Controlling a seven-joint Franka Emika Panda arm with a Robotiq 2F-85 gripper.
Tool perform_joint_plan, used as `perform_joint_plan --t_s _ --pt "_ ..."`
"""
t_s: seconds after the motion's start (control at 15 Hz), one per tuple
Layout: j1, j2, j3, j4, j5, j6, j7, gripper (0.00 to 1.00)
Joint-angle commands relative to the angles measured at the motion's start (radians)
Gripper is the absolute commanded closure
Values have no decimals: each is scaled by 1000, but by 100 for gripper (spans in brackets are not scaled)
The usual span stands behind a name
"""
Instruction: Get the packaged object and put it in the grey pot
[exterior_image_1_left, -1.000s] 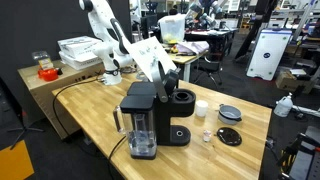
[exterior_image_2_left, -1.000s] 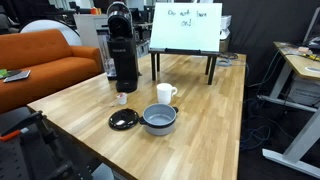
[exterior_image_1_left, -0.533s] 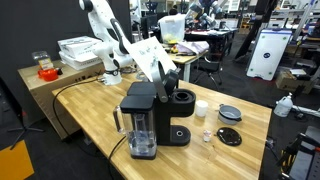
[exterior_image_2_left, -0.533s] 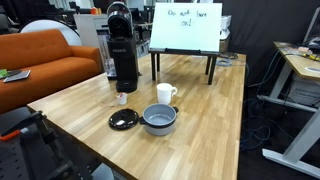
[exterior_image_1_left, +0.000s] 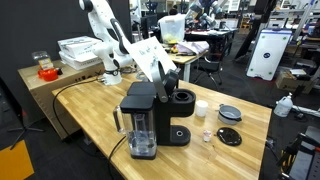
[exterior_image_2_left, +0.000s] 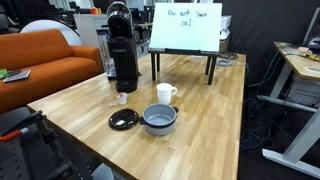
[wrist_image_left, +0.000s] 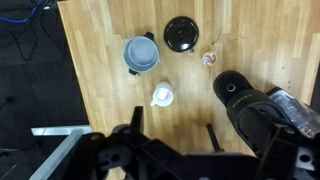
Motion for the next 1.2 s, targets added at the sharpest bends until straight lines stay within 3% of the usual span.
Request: perform_joint_plan --t_s 0.0,0.47,1.13 --pt "23 13 -19 -9 47 67 -47 0" --pt "25 139 -11 -41 18 132 -104 0" --pt "24 121 -11 -40 39 120 -75 0"
